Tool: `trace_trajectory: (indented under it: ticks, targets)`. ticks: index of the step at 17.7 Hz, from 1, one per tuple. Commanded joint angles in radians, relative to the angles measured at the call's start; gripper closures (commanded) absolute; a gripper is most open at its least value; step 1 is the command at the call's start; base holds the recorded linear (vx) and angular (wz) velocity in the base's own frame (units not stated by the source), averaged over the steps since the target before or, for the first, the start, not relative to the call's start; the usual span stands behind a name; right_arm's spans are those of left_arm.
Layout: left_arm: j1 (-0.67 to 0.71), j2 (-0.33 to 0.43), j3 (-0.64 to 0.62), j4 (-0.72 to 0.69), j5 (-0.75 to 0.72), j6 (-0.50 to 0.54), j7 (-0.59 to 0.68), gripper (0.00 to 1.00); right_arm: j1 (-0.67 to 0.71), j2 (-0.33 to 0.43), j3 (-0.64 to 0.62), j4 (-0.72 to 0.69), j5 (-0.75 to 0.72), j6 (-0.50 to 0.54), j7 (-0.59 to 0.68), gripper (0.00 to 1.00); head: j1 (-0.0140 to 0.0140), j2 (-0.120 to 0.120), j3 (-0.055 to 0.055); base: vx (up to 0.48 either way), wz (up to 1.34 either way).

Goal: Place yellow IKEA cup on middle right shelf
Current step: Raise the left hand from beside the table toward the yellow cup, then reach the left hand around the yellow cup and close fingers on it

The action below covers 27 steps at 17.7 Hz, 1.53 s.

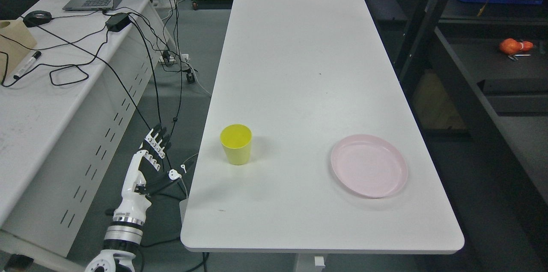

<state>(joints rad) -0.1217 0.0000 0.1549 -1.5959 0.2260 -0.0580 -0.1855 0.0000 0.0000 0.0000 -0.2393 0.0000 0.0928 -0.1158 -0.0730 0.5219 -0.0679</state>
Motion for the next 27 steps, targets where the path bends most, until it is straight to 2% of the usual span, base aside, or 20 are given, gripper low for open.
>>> trace_trajectory:
  ticks: [1, 4, 9, 13, 22, 27]
  targets:
    - [-0.142, 0.017, -0.003, 0.148, 0.137, 0.056, 0.000, 0.03, 0.014, -0.017, 0.017, 0.000, -0.025, 0.001, -0.001, 0.01, 0.0000, 0.000, 0.000, 0.000, 0.00]
    - [-0.205, 0.017, -0.021, 0.189, 0.142, 0.098, -0.008, 0.03, 0.014, -0.017, 0.017, 0.000, -0.025, 0.001, -0.001, 0.01, 0.0000, 0.000, 0.000, 0.000, 0.00]
    - [-0.332, 0.017, -0.035, 0.373, 0.132, 0.121, -0.023, 0.03, 0.014, -0.017, 0.017, 0.000, -0.025, 0.001, -0.001, 0.01, 0.0000, 0.000, 0.000, 0.000, 0.00]
    - [-0.365, 0.017, -0.074, 0.384, -0.043, 0.118, -0.032, 0.03, 0.014, -0.017, 0.017, 0.000, -0.025, 0.001, -0.001, 0.01, 0.0000, 0.000, 0.000, 0.000, 0.00]
    - [-0.372, 0.017, -0.317, 0.410, -0.054, 0.113, -0.075, 0.02, 0.014, -0.017, 0.017, 0.000, -0.025, 0.001, -0.001, 0.01, 0.0000, 0.000, 0.000, 0.000, 0.00]
    - [-0.349, 0.017, -0.364, 0.410, -0.054, 0.113, -0.080, 0.02, 0.014, -0.017, 0.017, 0.000, -0.025, 0.001, -0.001, 0.01, 0.0000, 0.000, 0.000, 0.000, 0.00]
